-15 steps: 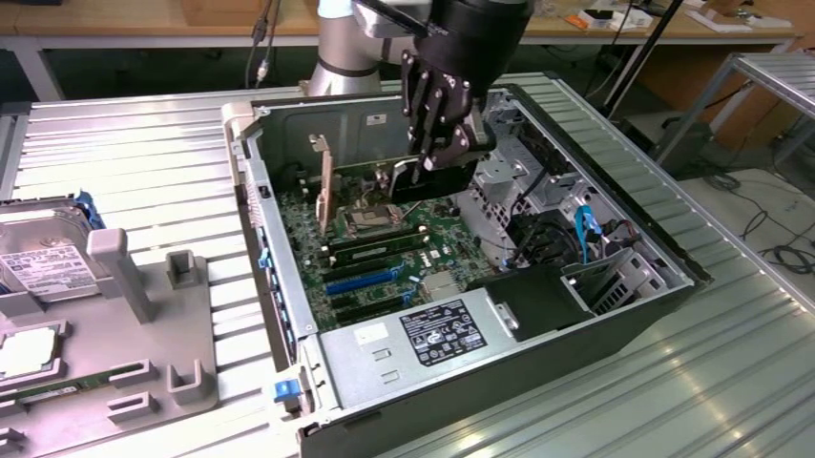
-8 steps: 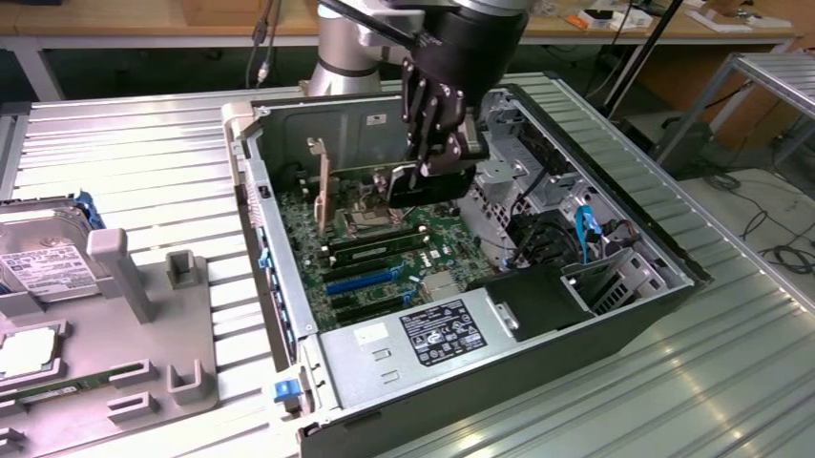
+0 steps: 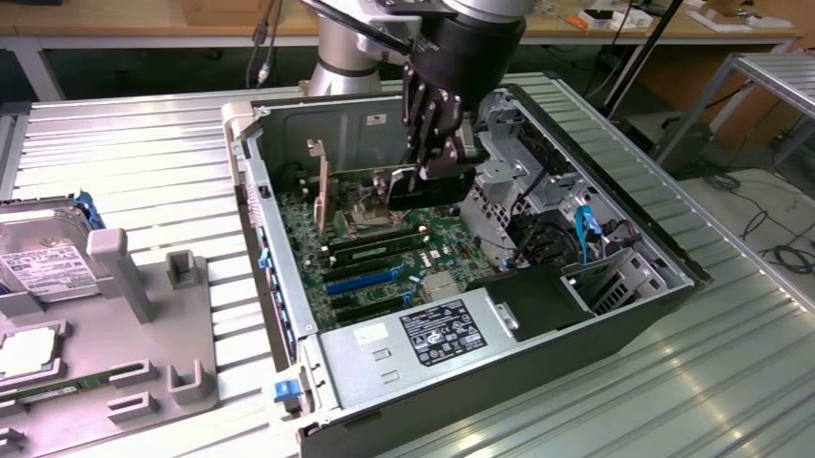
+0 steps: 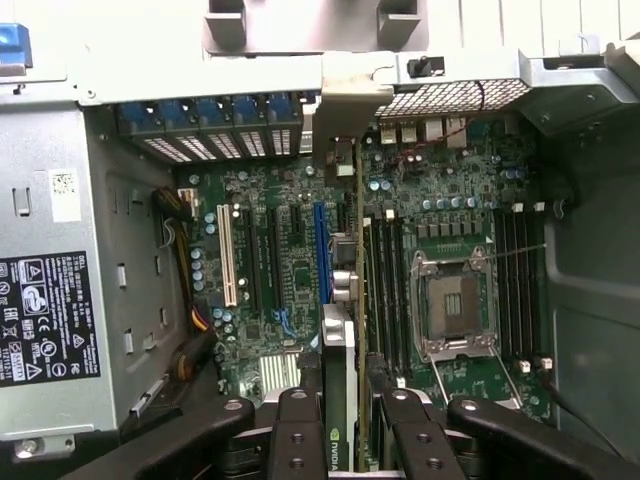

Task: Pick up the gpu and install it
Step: 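Insert the gpu into the slot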

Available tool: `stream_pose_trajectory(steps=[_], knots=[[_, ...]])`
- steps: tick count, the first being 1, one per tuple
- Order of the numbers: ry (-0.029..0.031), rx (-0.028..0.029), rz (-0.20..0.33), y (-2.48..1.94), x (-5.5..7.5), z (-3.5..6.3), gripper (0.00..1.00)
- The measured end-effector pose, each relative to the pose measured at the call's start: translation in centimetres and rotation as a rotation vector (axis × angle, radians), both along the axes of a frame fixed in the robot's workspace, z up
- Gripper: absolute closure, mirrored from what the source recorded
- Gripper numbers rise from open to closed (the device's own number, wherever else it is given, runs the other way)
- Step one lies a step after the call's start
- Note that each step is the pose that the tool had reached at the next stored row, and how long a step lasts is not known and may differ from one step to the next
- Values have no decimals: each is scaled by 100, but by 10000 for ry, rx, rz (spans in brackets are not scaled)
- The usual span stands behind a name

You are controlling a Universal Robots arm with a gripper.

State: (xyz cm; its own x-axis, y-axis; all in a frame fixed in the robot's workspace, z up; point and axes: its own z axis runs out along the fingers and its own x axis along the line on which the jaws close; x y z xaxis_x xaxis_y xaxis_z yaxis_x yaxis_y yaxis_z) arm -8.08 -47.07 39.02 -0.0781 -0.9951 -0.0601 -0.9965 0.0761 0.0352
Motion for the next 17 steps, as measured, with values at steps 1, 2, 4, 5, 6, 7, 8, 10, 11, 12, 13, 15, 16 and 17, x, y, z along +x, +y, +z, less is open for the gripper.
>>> stream_pose_trajectory(steps=[1, 2, 4, 5, 6, 7, 8, 10, 11, 12, 13, 15, 16, 17], knots=[[0, 0, 0, 0, 0, -18, 73], [1, 0, 0, 0, 0, -30, 73], [1, -2, 0, 0, 0, -75, 73], [1, -1, 0, 0, 0, -87, 73], [1, -1, 0, 0, 0, -98, 73], [1, -1, 0, 0, 0, -110, 73], [0, 0, 0, 0, 0, -124, 73], [1, 5, 0, 1, 0, -165, 73], [1, 22, 0, 3, 0, -186, 73], [1, 59, -1, 8, 0, -212, 73], [0, 70, -1, 14, 0, -221, 73], [1, 69, 0, 15, 0, -221, 73], [1, 70, -2, 30, 0, -223, 73], [1, 70, -2, 44, 0, -224, 73]])
